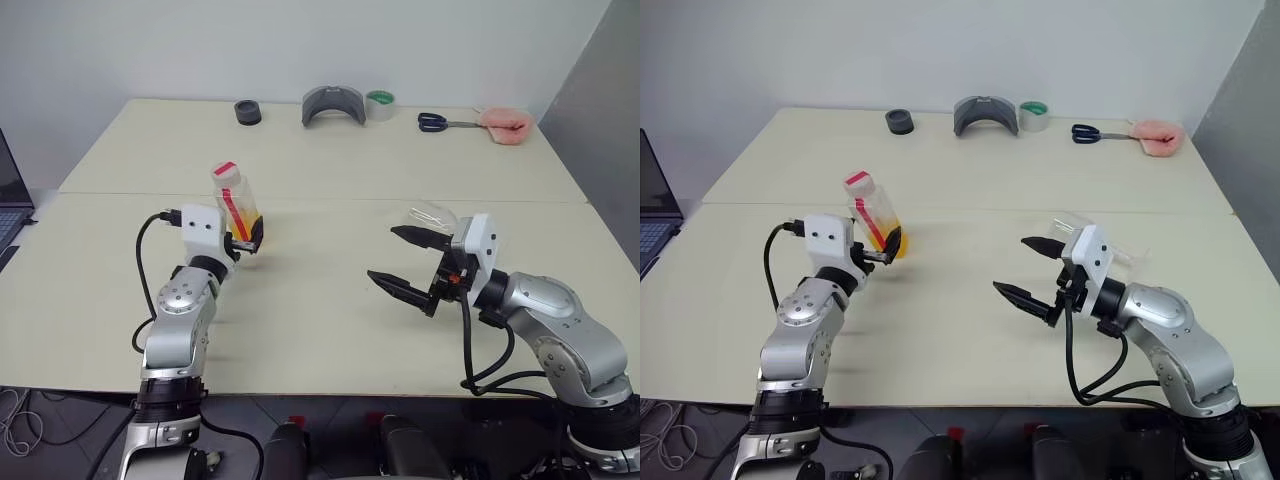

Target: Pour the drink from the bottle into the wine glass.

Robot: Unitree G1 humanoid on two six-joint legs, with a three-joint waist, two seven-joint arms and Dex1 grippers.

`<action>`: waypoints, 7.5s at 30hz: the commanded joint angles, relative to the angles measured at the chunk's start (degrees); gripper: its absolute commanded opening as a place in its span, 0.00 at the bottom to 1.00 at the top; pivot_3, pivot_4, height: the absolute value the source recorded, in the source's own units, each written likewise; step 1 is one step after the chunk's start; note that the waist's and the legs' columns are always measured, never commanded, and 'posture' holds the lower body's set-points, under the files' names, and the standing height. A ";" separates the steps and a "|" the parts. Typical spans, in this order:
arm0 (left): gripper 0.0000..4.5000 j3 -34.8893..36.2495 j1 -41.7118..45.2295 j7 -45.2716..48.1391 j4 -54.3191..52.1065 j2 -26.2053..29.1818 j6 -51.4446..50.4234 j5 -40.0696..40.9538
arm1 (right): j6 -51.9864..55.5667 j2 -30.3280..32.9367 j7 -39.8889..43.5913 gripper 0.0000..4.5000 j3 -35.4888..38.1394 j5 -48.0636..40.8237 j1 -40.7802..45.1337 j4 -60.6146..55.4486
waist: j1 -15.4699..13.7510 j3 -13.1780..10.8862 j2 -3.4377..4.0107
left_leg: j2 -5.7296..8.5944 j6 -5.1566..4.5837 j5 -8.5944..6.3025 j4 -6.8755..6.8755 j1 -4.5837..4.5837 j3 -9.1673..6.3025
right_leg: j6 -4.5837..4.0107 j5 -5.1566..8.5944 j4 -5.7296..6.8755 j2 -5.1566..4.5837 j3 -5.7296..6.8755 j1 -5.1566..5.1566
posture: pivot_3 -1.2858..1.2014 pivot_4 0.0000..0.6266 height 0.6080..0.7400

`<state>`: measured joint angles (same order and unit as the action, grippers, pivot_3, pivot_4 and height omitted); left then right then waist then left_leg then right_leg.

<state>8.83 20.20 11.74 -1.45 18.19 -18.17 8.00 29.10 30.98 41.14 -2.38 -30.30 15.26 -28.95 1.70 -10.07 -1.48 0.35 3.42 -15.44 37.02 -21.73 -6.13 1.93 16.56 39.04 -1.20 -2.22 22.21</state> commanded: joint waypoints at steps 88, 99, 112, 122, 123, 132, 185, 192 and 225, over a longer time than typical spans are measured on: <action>0.41 -18.46 19.48 49.56 11.16 1.63 7.18 10.46 | 11.66 -6.64 -17.67 1.00 -7.56 3.78 16.81 -4.29 | 0.18 -0.02 0.01 | 0.03 0.00 0.01 0.02 -0.14 -0.02 | 0.00 0.00 -0.02 0.01 0.01 0.11 | 0.52 0.24 1.00; 0.41 -17.69 18.74 50.83 11.71 1.49 7.61 10.34 | 10.20 -10.14 -17.87 0.92 -8.52 8.17 15.82 -1.20 | 0.19 -0.02 0.02 | 0.02 -0.01 0.01 0.02 -0.13 -0.05 | 0.00 0.00 0.01 0.02 0.02 0.12 | 0.52 0.24 1.00; 0.41 -16.86 18.99 51.51 11.95 2.01 7.09 10.92 | 8.38 -11.60 -13.31 0.92 -7.91 7.34 15.30 0.86 | 0.21 -0.02 0.02 | 0.02 -0.01 0.01 0.02 -0.13 -0.06 | 0.00 0.00 0.01 0.02 0.03 0.12 | 0.52 0.24 1.00; 0.40 -15.78 19.14 50.45 11.15 1.59 5.32 11.45 | 4.64 -15.43 -15.23 0.64 -7.30 8.95 13.53 1.83 | 0.22 -0.02 0.03 | 0.01 -0.01 0.01 0.01 -0.12 -0.07 | 0.00 0.00 0.02 0.03 0.03 0.12 | 0.52 0.24 1.00; 0.40 -15.77 19.10 50.45 11.07 1.65 5.25 11.41 | 4.78 -15.72 -15.46 0.64 -7.37 9.04 13.32 1.70 | 0.21 -0.03 0.03 | 0.01 -0.01 0.01 0.01 -0.12 -0.07 | 0.00 0.00 0.01 0.03 0.03 0.12 | 0.52 0.24 1.00; 0.40 -15.91 19.29 50.46 10.69 1.90 4.99 11.26 | 6.31 -15.58 -15.51 0.64 -8.87 10.63 13.22 1.44 | 0.22 -0.03 0.03 | 0.01 -0.01 0.01 0.01 -0.12 -0.07 | 0.00 0.00 0.02 0.03 0.03 0.13 | 0.52 0.24 1.00; 0.40 -16.66 26.49 55.88 20.46 2.18 7.89 8.18 | 8.17 -18.12 -22.95 1.00 -8.88 14.82 9.48 -6.41 | 0.25 -0.18 0.13 | 0.03 0.00 0.04 0.02 -0.19 -0.09 | -0.02 0.01 0.04 0.01 0.04 0.19 | 0.52 0.24 1.00; 0.40 -16.60 26.07 56.08 20.73 2.14 8.79 7.52 | 8.39 -20.34 -24.87 1.00 -10.11 16.85 11.54 -3.76 | 0.32 -0.18 0.13 | 0.02 -0.01 0.03 0.02 -0.17 -0.09 | -0.02 0.01 0.05 0.03 0.04 0.19 | 0.52 0.24 1.00; 0.40 -16.75 27.60 63.28 18.75 5.19 3.82 10.14 | -4.71 -4.78 22.11 0.43 -9.35 5.96 31.11 29.56 | 1.48 -0.28 0.24 | -0.01 -0.04 0.03 0.01 -0.13 -0.10 | -0.02 0.00 0.04 0.08 0.10 0.14 | 0.52 0.24 1.00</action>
<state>-8.83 46.22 74.93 18.90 23.02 -13.86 16.84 24.85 25.62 60.85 -11.27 -24.31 46.25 0.84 3.18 -10.35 -1.24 0.34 3.38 -15.41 37.01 -21.86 -6.23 1.91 16.56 39.07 -1.13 -2.11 22.35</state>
